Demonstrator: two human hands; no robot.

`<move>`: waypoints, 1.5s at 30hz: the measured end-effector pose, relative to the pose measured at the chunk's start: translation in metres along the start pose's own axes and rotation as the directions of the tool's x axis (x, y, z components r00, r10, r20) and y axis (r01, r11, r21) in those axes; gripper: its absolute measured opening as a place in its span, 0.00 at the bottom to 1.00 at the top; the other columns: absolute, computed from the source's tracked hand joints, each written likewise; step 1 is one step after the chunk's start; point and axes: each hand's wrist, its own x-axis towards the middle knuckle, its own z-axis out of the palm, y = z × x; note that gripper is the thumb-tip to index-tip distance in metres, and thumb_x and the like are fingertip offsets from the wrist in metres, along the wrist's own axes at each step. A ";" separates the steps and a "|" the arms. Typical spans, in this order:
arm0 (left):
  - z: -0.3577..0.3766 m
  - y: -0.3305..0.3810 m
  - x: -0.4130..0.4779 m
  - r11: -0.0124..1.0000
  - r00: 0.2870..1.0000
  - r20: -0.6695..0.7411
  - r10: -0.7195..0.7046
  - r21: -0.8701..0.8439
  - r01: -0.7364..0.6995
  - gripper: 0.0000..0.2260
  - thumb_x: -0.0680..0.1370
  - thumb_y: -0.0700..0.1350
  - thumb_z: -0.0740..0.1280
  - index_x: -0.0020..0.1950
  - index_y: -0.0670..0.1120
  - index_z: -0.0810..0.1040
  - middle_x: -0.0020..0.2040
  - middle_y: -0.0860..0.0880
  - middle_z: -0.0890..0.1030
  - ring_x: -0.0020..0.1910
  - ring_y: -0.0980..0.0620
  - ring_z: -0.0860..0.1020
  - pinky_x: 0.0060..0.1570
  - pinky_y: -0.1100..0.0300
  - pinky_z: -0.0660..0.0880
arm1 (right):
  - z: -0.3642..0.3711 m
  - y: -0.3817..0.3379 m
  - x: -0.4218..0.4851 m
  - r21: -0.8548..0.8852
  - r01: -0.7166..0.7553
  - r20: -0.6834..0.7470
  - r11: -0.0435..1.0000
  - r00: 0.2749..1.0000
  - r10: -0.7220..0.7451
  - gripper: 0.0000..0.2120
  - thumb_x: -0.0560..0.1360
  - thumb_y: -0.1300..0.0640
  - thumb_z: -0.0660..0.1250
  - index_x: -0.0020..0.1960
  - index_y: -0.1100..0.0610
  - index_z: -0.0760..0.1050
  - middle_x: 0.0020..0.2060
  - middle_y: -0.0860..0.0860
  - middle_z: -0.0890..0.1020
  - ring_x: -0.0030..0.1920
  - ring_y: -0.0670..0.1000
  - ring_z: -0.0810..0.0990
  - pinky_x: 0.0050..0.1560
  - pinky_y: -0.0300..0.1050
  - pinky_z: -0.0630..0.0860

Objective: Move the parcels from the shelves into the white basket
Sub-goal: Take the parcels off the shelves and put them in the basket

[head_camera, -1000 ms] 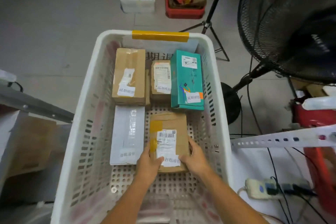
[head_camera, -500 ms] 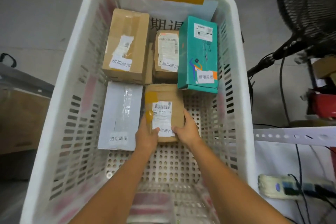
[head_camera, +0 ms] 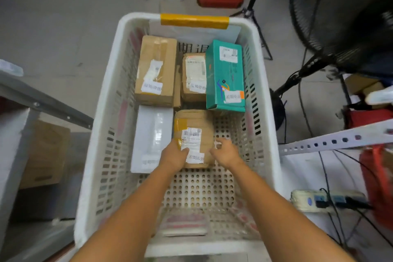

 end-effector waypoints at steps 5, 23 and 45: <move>-0.070 0.049 -0.066 0.947 0.977 0.104 0.186 0.247 -0.207 0.21 0.80 0.48 0.62 0.72 0.48 0.67 0.65 0.45 0.76 0.61 0.46 0.75 0.56 0.59 0.72 | -0.048 -0.050 -0.098 -0.186 0.038 -0.084 0.982 0.995 -0.054 0.17 0.78 0.54 0.65 0.66 0.57 0.71 0.58 0.56 0.78 0.56 0.57 0.78 0.54 0.47 0.74; -0.209 0.201 -0.396 0.302 0.660 0.289 0.693 0.715 -0.630 0.21 0.80 0.52 0.61 0.72 0.50 0.66 0.66 0.46 0.75 0.60 0.46 0.76 0.52 0.54 0.75 | -0.142 -0.082 -0.504 -0.197 0.026 -0.561 0.980 0.817 -0.134 0.24 0.78 0.47 0.62 0.71 0.56 0.68 0.66 0.55 0.75 0.63 0.57 0.74 0.60 0.51 0.74; 0.227 0.280 -0.849 -0.463 -0.132 0.835 0.534 0.158 -0.872 0.20 0.78 0.55 0.63 0.69 0.52 0.70 0.62 0.47 0.79 0.62 0.45 0.75 0.60 0.53 0.73 | -0.216 0.320 -0.982 0.464 -0.339 -0.839 0.819 0.130 0.529 0.19 0.76 0.45 0.64 0.64 0.53 0.74 0.60 0.53 0.79 0.59 0.56 0.78 0.59 0.49 0.75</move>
